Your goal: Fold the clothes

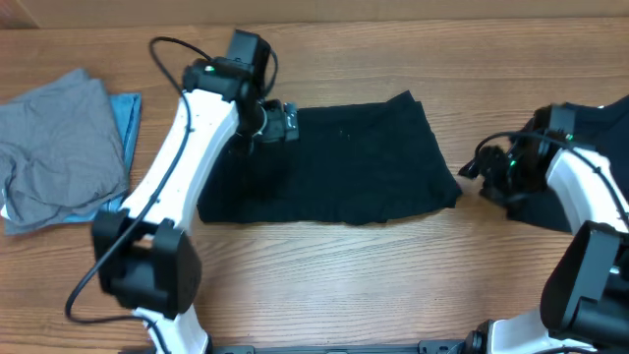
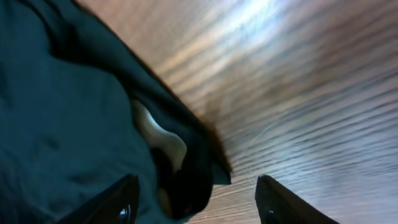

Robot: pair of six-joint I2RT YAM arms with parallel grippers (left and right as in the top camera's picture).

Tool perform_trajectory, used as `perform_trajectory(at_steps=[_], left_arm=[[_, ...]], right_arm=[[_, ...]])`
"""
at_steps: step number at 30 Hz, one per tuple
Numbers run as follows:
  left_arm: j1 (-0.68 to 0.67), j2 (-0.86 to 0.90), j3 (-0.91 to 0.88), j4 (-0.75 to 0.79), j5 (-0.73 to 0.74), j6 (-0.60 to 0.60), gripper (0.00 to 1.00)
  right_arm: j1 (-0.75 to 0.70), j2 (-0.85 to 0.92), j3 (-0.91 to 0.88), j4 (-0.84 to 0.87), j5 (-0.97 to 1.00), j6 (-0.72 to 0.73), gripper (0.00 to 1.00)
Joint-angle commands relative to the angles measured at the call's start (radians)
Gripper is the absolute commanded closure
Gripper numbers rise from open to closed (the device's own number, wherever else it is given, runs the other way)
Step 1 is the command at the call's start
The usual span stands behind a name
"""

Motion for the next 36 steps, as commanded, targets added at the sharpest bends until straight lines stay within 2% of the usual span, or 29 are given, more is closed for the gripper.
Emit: perform_trajectory(at_steps=[1, 5, 10, 16, 22, 31, 36], left_arm=[[-0.039, 0.05, -0.006, 0.012, 0.034, 0.032, 0.0], [-0.081, 0.063, -0.006, 0.055, 0.076, 0.074, 0.0], [-0.121, 0.064, -0.006, 0.105, 0.076, 0.07, 0.0], [-0.167, 0.078, -0.006, 0.166, 0.087, 0.005, 0.0], [-0.203, 0.129, -0.006, 0.219, 0.105, -0.005, 0.0], [-0.215, 0.296, -0.006, 0.27, 0.188, -0.016, 0.05], [-0.215, 0.353, -0.006, 0.29, 0.213, -0.016, 0.05]], right_arm=[[0.003, 0.002, -0.086, 0.08, -0.058, -0.029, 0.35], [0.003, 0.002, -0.142, 0.154, -0.078, -0.066, 0.31], [0.004, 0.002, -0.179, 0.213, -0.103, -0.07, 0.2], [0.004, 0.002, -0.192, 0.229, -0.115, -0.07, 0.06], [0.004, 0.002, -0.192, 0.224, -0.189, -0.127, 0.05], [0.015, 0.003, -0.195, 0.234, -0.189, -0.126, 0.05], [0.064, 0.003, -0.243, 0.316, -0.189, -0.075, 0.05]])
